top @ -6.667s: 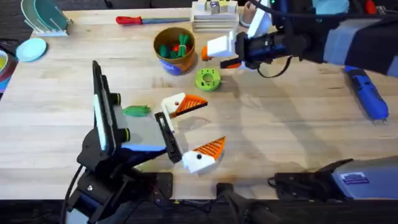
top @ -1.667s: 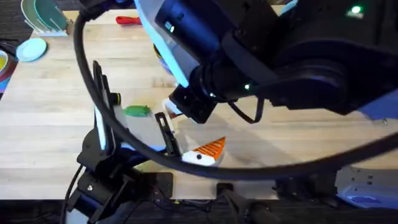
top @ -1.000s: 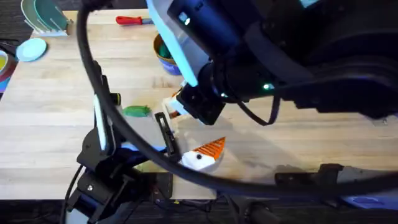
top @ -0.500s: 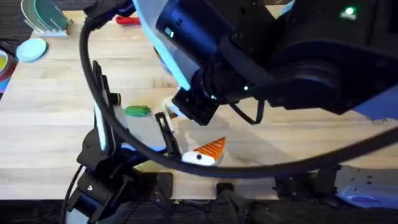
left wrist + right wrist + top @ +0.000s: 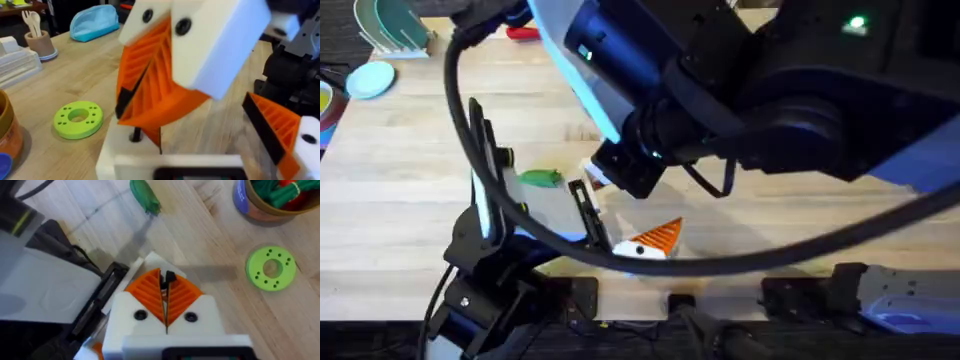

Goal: Pick up the gripper from the table and insert it into the empty holder that is missing its gripper. Then pick up a screw, insert it into the mounting hole, and use the screwdriver to tighten it. Finally, clean up the table by picking up the vegetable and placing it into the bucket.

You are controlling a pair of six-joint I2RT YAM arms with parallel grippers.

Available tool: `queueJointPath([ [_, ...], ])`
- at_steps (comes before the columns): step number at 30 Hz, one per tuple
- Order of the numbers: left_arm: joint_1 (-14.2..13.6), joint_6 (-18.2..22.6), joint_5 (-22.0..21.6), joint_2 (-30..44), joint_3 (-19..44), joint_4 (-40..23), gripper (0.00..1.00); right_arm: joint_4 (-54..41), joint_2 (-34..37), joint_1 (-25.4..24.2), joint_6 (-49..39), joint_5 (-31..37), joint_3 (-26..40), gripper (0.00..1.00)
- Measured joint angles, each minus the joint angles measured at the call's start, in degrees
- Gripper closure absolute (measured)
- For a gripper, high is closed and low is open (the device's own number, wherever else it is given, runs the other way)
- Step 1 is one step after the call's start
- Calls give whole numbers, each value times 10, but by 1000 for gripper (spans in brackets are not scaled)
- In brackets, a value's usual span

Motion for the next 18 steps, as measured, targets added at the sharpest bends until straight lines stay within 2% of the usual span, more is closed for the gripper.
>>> queueJointPath([
  [18,0,-2,5,0,0,0,8,16,20,0,0,-1,3,996],
])
